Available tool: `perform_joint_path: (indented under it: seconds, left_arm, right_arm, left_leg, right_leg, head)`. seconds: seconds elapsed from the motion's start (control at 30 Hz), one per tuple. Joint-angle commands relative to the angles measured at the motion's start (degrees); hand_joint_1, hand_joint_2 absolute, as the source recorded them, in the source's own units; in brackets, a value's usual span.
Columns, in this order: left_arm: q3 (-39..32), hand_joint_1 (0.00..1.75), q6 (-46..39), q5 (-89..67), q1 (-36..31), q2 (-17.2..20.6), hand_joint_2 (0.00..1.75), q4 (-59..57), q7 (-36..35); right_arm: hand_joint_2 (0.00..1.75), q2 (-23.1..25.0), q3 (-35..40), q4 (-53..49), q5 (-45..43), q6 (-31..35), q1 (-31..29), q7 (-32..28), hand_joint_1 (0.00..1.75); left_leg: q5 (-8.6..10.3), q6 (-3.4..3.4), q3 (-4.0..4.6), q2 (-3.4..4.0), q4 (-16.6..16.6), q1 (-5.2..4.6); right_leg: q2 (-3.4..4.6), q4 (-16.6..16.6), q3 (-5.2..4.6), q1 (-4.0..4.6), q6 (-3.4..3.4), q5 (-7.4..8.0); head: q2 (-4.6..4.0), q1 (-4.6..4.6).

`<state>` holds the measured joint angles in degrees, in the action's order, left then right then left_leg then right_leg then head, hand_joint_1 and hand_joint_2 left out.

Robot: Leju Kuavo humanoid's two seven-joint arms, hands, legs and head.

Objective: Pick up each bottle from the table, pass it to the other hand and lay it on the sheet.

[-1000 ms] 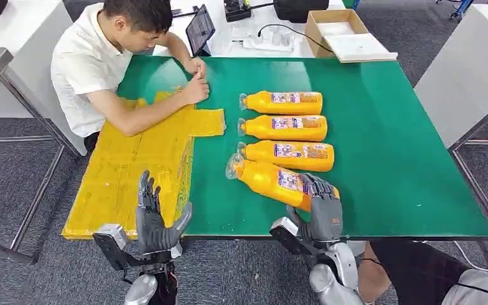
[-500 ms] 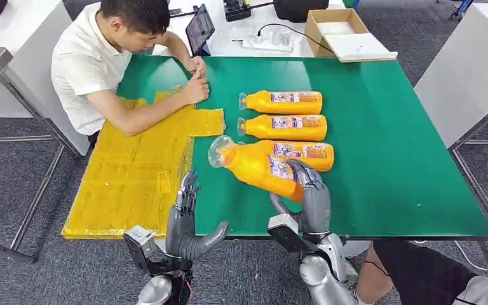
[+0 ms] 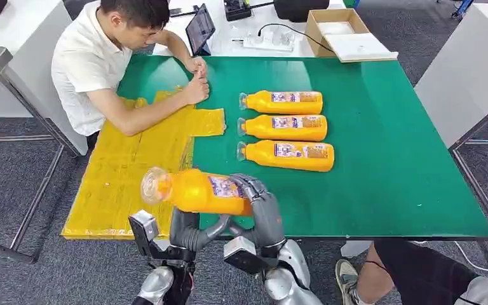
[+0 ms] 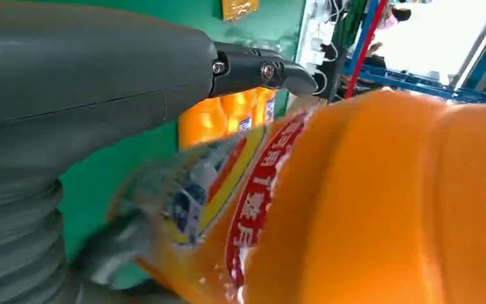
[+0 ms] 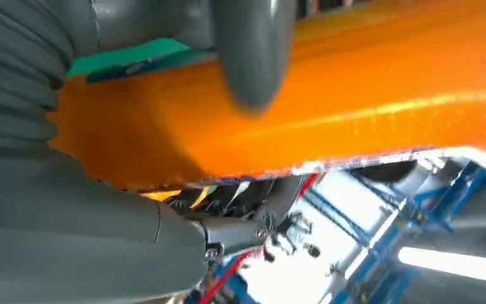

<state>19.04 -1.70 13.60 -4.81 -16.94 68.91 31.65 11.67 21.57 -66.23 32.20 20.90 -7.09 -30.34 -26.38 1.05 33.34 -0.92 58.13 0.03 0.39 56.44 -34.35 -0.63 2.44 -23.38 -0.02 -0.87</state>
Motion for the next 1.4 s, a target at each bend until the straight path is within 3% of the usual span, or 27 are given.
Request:
perform_joint_path:
  seconds: [0.03, 0.33, 0.37, 0.4, 0.53, 0.57, 0.6, 0.63, 0.67, 0.77, 0.87, 0.93, 1.13, 1.3, 1.4]
  left_arm:
    - [0.55, 0.00, -0.53, 3.12, -3.66, -0.15, 1.75, 1.29, 1.07]
    - [1.82, 0.00, 3.96, 8.79, -3.80, 0.72, 1.75, 1.46, 0.35]
    - [1.81, 0.24, 3.96, 8.79, -3.95, 0.73, 1.75, 1.27, 0.35]
    - [1.72, 1.43, 3.88, 8.84, -4.08, 0.72, 1.75, 1.07, 0.26]
    - [1.72, 1.43, 3.88, 8.84, -4.08, 0.72, 1.75, 1.07, 0.26]
    - [1.47, 1.75, 3.82, 9.26, -4.38, 0.78, 1.75, 0.26, -0.45]
    - [0.87, 1.75, 3.53, 9.71, -4.36, 0.71, 1.75, -0.07, -0.78]
    - [0.25, 1.75, 3.24, 10.16, -4.27, 0.66, 1.75, -0.23, -1.08]
    - [-0.40, 1.75, 3.76, 11.55, -4.20, 0.60, 1.75, -0.31, -2.16]
    - [-1.51, 1.75, 5.30, 13.70, -3.91, 1.23, 1.75, 0.33, -4.50]
    - [-2.71, 1.75, -0.01, 9.42, -4.63, 1.52, 1.75, 0.23, -6.66]
    - [-2.80, 1.75, -7.88, 1.43, -5.79, 1.82, 1.75, -0.09, -6.94]
    - [-5.71, 1.75, -16.51, -7.89, -7.67, 2.35, 1.75, -0.77, -4.62]
    - [-11.08, 1.75, -38.30, -32.73, -11.54, 4.59, 1.75, -4.83, -2.70]
    - [-16.00, 1.75, -38.30, -47.34, -14.15, 3.92, 1.75, -8.21, -6.49]
  right_arm:
    - [1.75, 2.08, 8.28, 13.29, -1.94, -1.69, -3.61, -1.35, 1.75]
    - [1.75, 2.46, 9.83, 19.57, -2.20, -0.55, -5.28, -2.79, 1.75]
    - [1.75, 2.54, 9.96, 19.66, -2.04, -0.39, -5.30, -2.89, 1.75]
    - [1.75, 2.64, 9.99, 19.71, -1.98, -0.28, -5.26, -2.95, 1.75]
    - [1.75, 2.64, 9.99, 19.71, -1.98, -0.28, -5.26, -2.95, 1.75]
    - [1.75, 2.56, 10.46, 19.56, -0.97, 0.97, -5.06, -3.01, 0.54]
    - [1.75, 2.73, 10.34, 19.36, -0.31, 2.38, -4.68, -2.82, 0.00]
    - [1.75, 2.75, 10.38, 18.99, -0.44, 2.51, -4.35, -2.93, 0.00]
    - [0.00, 2.40, 10.88, 18.44, -0.05, 2.65, -4.10, -3.07, 0.00]
    - [0.00, 0.91, 11.15, 15.78, 0.14, 3.69, -2.56, -3.81, 0.00]
    - [0.00, -0.23, 9.54, 12.09, -0.46, 5.56, -0.78, -4.07, 0.00]
    - [0.00, -0.74, 8.32, 8.72, -1.13, 5.59, 0.24, -3.80, 0.00]
    - [0.00, -1.84, 7.22, 2.40, -0.57, 6.96, 2.30, -4.15, 0.00]
    - [0.00, -3.03, 5.32, -4.19, 1.59, 9.89, 6.32, -3.64, 0.00]
    - [0.00, -2.90, 4.72, -3.89, 1.65, 10.23, 6.96, -3.34, 0.00]
  left_leg:
    - [-0.04, -0.08, -0.13, 0.16, -0.01, 0.08]
    - [-0.01, -0.05, -0.17, 0.02, -0.07, 0.05]
    - [-0.03, -0.07, -0.23, 0.06, -0.09, 0.06]
    - [0.00, -0.05, -0.12, 0.02, -0.05, 0.05]
    - [-0.02, -0.09, -0.23, -0.01, -0.09, 0.05]
    - [-0.01, -0.07, -0.16, 0.00, -0.06, 0.05]
    - [-0.02, -0.10, -0.24, -0.01, -0.10, 0.05]
    - [0.01, -0.07, -0.14, -0.05, -0.08, 0.04]
    - [-0.01, -0.09, -0.22, -0.03, -0.10, 0.06]
    - [-0.01, -0.05, -0.11, 0.02, -0.07, 0.04]
    - [0.00, -0.06, -0.13, -0.02, -0.09, 0.05]
    - [0.01, -0.05, -0.03, -0.08, -0.03, 0.06]
    - [-0.02, -0.08, -0.11, 0.01, -0.06, 0.05]
    - [0.00, -0.08, -0.09, 0.05, -0.09, 0.02]
    - [0.00, -0.09, -0.17, 0.03, -0.12, 0.03]
  right_leg:
    - [0.07, -0.04, 0.12, 0.09, -0.09, 0.00]
    - [-0.08, -0.08, 0.16, 0.06, -0.07, -0.03]
    - [-0.07, -0.09, 0.22, 0.07, -0.10, -0.04]
    - [-0.08, -0.06, 0.11, 0.05, -0.07, -0.03]
    - [-0.14, -0.07, 0.20, 0.06, -0.11, -0.07]
    - [-0.11, -0.06, 0.14, 0.07, -0.10, -0.05]
    - [-0.15, -0.09, 0.22, 0.07, -0.12, -0.07]
    - [-0.16, -0.08, 0.12, 0.06, -0.09, -0.04]
    - [-0.16, -0.10, 0.20, 0.08, -0.12, -0.06]
    - [-0.08, -0.06, 0.07, 0.05, -0.07, -0.03]
    - [-0.17, -0.08, 0.11, 0.05, -0.08, -0.06]
    - [-0.19, -0.04, 0.03, 0.06, -0.07, -0.05]
    - [-0.14, -0.04, 0.09, 0.06, -0.12, -0.06]
    - [-0.07, -0.05, 0.06, 0.04, -0.11, -0.04]
    - [-0.11, -0.07, 0.13, 0.05, -0.13, -0.05]
  head:
    - [0.00, -0.02]
    - [0.00, -0.02]
    - [0.00, -0.04]
    - [0.00, 0.00]
    - [0.00, -0.02]
    - [0.00, -0.02]
    - [0.00, -0.02]
    - [0.00, -0.02]
    - [0.00, -0.02]
    - [0.00, 0.00]
    - [0.00, 0.00]
    - [0.00, -0.04]
    - [0.00, -0.04]
    - [0.00, -0.04]
    - [0.00, -0.02]
